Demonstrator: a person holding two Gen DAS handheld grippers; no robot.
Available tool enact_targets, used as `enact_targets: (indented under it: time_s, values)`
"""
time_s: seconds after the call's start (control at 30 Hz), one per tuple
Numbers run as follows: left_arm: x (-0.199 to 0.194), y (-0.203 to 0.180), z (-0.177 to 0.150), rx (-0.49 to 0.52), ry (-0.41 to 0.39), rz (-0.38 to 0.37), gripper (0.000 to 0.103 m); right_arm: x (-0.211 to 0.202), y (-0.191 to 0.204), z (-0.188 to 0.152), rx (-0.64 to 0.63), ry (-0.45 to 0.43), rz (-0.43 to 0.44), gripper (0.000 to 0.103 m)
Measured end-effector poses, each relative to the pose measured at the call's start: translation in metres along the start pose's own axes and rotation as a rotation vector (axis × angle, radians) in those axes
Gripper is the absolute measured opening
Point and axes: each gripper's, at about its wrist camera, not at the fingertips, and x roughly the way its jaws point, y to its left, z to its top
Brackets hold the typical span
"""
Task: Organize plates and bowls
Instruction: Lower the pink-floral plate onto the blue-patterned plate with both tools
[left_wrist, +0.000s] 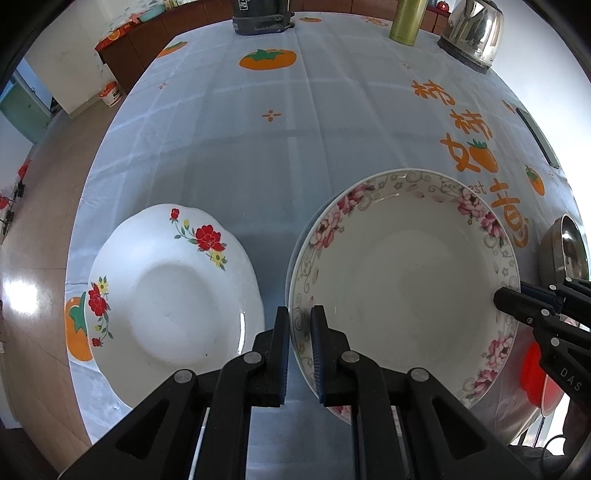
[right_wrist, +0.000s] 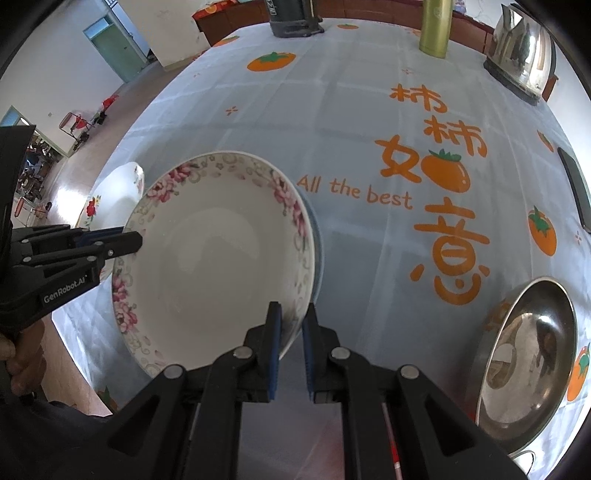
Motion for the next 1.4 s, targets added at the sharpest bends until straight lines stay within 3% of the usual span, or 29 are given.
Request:
enact_targets:
  time_s: [1.4]
  values:
    - [0.0026,-0.0069,0.0014,0.029,-0.040,0.038,0.011,0.0073,-0.0017,0.0018,-0.036,0.010,-0.043,0.013]
